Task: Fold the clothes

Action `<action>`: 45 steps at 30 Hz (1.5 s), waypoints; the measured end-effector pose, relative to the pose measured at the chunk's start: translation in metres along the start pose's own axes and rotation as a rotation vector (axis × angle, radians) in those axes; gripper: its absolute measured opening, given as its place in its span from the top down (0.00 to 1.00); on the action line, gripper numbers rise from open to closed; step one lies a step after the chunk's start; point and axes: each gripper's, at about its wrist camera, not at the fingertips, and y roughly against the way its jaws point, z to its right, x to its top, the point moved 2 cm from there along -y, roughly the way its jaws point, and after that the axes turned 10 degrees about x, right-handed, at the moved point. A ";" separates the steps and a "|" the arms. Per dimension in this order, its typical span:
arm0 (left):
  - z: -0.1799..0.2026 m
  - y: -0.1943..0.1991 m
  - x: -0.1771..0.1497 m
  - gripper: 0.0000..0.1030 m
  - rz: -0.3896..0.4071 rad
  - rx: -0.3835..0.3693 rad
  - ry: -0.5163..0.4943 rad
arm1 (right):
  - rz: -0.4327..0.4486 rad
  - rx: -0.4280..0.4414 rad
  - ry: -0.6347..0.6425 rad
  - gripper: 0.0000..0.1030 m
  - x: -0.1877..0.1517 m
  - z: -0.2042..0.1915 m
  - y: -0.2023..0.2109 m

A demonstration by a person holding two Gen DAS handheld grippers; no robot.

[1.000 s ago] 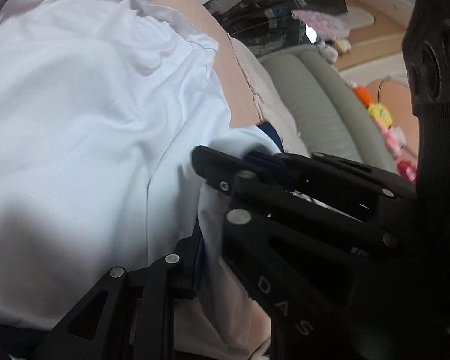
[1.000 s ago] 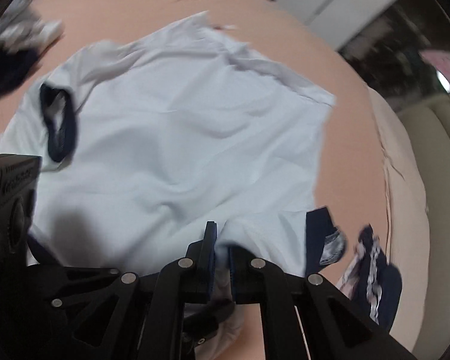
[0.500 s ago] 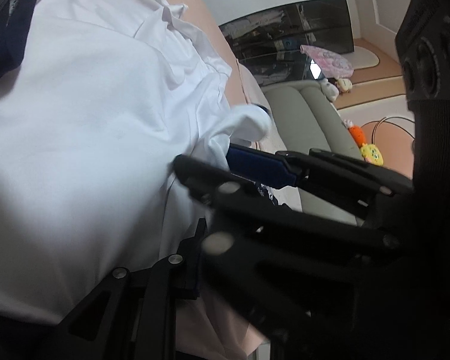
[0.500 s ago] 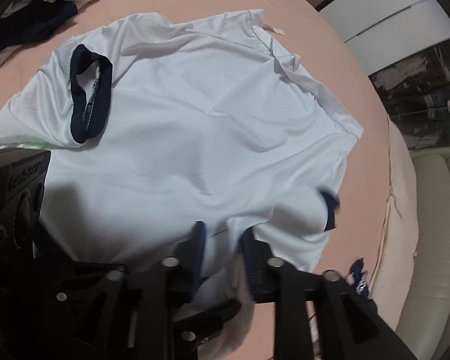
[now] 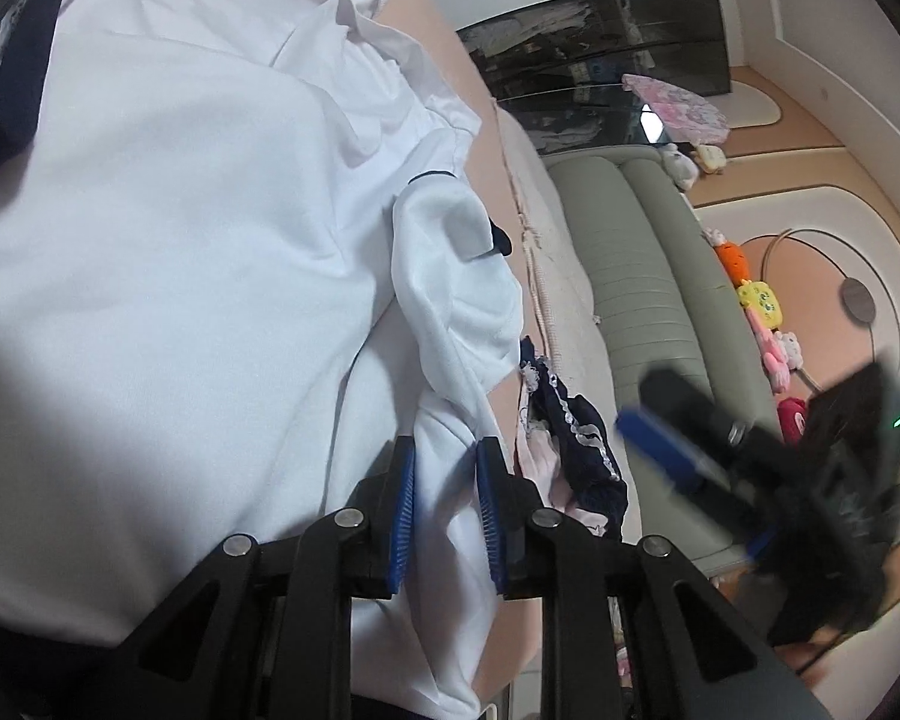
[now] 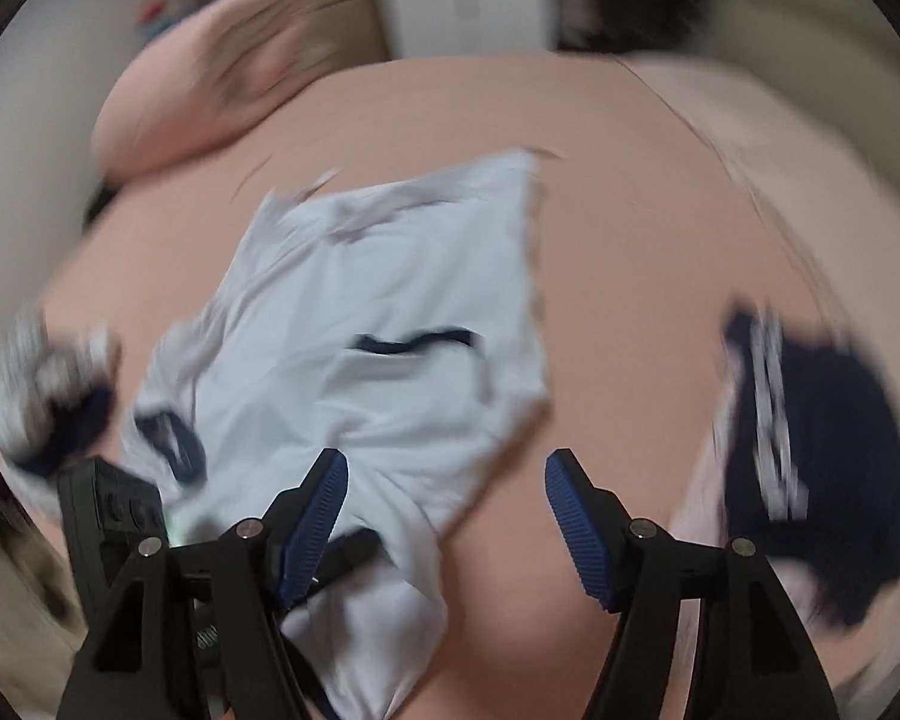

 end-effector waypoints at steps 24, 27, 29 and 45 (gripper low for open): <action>0.041 0.003 0.042 0.39 -0.093 0.373 -0.336 | 0.068 0.140 -0.226 0.33 -0.072 0.027 -0.042; 0.045 0.000 0.044 0.39 -0.114 0.379 -0.365 | 0.069 0.121 -0.162 0.33 -0.073 0.017 -0.047; 0.048 0.002 0.041 0.39 -0.105 0.385 -0.398 | 0.074 0.111 -0.105 0.34 -0.072 0.008 -0.050; 0.009 0.073 0.007 0.39 -0.128 0.435 -0.401 | 0.005 -0.400 0.576 0.92 -0.094 -0.069 -0.062</action>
